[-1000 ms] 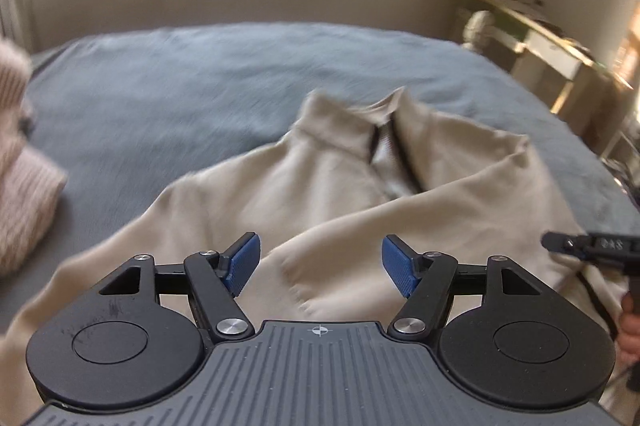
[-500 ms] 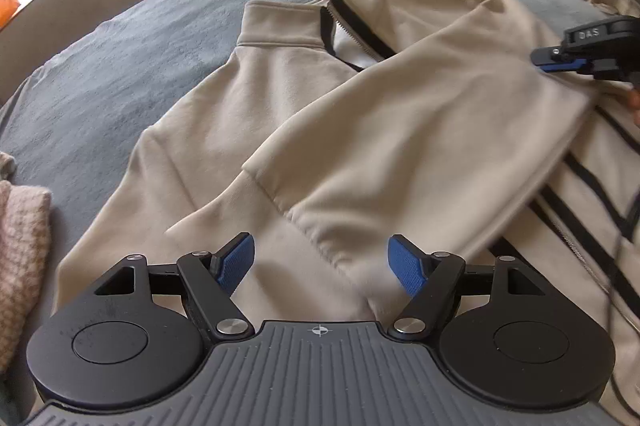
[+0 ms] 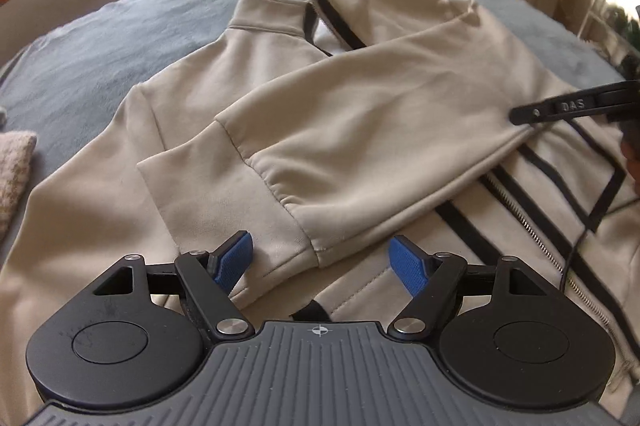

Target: Fold clothes

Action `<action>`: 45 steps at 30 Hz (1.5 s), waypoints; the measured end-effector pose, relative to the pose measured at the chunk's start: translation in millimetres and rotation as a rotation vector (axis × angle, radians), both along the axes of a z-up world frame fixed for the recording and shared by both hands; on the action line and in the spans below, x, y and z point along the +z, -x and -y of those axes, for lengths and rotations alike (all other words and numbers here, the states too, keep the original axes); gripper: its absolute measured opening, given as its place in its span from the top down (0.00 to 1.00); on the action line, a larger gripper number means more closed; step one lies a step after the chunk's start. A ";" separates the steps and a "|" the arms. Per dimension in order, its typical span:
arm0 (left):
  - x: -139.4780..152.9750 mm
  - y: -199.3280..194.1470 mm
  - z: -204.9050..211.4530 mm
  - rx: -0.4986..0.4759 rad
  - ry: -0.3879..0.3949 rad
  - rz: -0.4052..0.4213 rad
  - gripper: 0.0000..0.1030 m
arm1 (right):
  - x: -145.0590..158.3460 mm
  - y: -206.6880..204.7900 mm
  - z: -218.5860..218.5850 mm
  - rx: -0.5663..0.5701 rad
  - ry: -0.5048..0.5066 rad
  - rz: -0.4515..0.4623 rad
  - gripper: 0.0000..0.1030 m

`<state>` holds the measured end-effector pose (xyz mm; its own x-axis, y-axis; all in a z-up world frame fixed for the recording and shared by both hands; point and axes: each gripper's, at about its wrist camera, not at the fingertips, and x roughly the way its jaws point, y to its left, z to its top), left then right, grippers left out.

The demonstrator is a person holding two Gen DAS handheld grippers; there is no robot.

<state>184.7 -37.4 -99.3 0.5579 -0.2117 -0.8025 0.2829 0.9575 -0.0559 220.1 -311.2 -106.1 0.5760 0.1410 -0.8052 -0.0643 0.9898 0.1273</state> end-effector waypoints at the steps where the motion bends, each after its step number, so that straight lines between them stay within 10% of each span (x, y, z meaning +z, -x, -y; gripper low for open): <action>1: 4.5 2.4 -4.4 0.009 0.028 0.007 0.26 | 9.5 3.6 -5.3 0.015 -0.006 -0.014 0.82; 12: 18.1 38.1 -41.1 0.143 0.254 -0.068 0.25 | 85.2 72.2 -85.3 0.285 0.058 0.015 0.70; 32: 9.1 96.4 -26.0 0.117 0.111 -0.068 0.16 | 7.7 104.7 -101.1 0.219 0.039 -0.057 0.70; 45: -18.8 97.6 -3.5 0.120 0.015 -0.066 0.00 | 16.4 105.8 -93.7 0.169 0.067 0.002 0.68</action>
